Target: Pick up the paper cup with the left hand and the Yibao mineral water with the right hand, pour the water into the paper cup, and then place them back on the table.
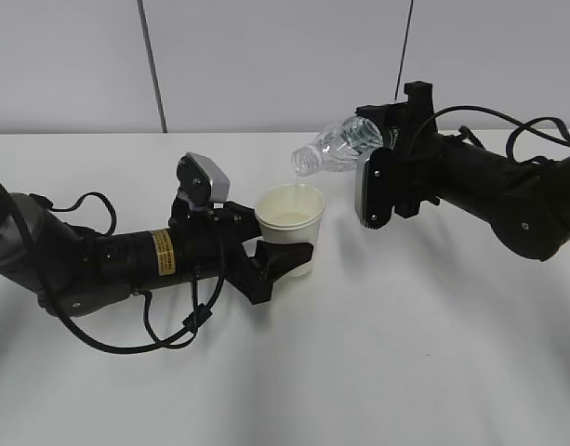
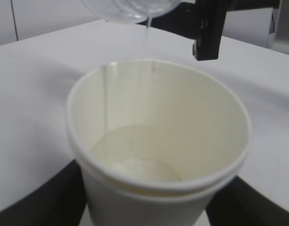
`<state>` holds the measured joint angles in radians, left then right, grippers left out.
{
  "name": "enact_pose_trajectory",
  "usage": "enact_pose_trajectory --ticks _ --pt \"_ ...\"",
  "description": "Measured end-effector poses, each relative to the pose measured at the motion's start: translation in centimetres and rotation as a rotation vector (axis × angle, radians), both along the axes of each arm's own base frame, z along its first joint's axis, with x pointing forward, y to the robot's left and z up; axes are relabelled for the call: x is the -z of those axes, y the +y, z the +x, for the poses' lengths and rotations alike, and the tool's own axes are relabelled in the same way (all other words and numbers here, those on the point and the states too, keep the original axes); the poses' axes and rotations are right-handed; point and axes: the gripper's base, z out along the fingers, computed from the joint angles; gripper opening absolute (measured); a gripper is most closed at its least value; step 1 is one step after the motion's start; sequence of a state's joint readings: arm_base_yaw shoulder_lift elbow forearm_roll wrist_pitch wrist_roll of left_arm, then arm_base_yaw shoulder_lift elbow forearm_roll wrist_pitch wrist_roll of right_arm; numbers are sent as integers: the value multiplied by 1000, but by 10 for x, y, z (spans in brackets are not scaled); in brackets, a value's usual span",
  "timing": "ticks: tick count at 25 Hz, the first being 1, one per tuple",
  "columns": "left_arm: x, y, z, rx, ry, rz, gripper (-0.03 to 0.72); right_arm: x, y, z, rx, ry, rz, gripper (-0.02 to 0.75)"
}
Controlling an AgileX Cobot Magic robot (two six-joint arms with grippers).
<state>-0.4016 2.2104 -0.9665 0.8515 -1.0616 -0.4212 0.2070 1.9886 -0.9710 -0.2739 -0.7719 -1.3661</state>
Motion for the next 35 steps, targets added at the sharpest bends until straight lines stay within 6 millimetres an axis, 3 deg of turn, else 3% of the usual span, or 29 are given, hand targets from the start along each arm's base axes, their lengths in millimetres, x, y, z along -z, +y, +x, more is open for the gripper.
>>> enact_pose_trajectory --ticks 10,23,35 --pt "0 0 0 -1 0 0 452 0 0 0 29 51 123 488" --pt "0 0 1 -11 2 -4 452 -1 -12 4 256 223 694 488" --pt "-1 2 4 -51 9 -21 444 5 -15 4 367 361 962 488"
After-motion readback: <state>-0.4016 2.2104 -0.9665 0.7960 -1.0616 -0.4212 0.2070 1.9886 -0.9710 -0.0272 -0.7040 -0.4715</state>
